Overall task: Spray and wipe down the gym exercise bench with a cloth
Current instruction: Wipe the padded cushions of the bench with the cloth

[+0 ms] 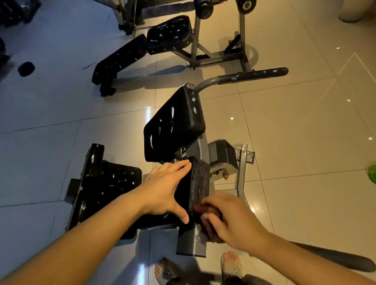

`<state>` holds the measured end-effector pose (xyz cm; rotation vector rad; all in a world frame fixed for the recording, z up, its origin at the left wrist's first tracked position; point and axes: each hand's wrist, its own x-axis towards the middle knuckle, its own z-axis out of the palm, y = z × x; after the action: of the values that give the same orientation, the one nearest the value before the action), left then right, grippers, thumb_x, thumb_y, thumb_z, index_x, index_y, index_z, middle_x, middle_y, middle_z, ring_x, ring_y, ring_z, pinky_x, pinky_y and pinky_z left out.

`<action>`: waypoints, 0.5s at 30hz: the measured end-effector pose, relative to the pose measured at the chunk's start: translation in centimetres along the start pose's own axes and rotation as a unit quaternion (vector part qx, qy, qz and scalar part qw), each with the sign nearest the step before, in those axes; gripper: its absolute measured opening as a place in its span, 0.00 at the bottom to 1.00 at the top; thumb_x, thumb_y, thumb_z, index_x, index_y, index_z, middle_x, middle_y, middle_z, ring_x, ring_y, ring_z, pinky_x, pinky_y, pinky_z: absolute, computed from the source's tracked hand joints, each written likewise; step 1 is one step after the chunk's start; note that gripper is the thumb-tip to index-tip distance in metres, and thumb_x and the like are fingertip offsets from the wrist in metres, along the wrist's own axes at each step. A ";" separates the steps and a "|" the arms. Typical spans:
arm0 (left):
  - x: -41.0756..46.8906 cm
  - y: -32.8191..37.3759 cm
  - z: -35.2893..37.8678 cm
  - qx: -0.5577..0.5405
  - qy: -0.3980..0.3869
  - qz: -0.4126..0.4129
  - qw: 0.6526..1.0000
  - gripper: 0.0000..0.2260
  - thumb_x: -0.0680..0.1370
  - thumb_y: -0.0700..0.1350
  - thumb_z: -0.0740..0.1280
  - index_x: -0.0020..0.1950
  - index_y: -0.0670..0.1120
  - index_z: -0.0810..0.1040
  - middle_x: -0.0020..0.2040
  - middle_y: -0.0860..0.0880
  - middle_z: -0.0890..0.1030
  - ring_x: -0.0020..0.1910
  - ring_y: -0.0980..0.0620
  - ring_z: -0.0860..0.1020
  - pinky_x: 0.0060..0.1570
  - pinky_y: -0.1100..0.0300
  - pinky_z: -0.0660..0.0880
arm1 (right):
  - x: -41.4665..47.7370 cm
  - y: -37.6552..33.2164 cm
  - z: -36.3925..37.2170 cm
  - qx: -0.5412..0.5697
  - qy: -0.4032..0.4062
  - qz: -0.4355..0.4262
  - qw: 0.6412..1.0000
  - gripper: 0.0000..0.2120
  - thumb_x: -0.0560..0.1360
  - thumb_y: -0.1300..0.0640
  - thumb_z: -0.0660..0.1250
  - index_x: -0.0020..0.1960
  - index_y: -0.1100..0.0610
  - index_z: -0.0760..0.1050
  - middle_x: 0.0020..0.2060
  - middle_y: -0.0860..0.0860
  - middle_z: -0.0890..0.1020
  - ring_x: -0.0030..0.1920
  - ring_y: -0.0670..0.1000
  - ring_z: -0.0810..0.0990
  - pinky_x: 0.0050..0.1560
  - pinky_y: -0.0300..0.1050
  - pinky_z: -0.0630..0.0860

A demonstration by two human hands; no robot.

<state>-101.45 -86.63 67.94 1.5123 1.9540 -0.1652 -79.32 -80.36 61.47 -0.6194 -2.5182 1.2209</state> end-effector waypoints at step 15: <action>0.0 0.4 -0.3 0.013 0.003 0.003 1.000 0.62 0.62 0.63 0.82 0.84 0.53 0.44 0.84 0.55 0.47 0.81 0.50 0.48 0.78 0.54 0.45 | 3.8 2.5 -0.7 -0.020 0.047 0.033 0.998 0.09 0.78 0.59 0.67 0.57 0.51 0.80 0.50 0.48 0.82 0.50 0.47 0.78 0.54 0.43 0.75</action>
<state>-101.23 -86.32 68.26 1.5358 1.9581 -0.1841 -81.71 -76.63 60.15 -0.7566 -2.4681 1.1370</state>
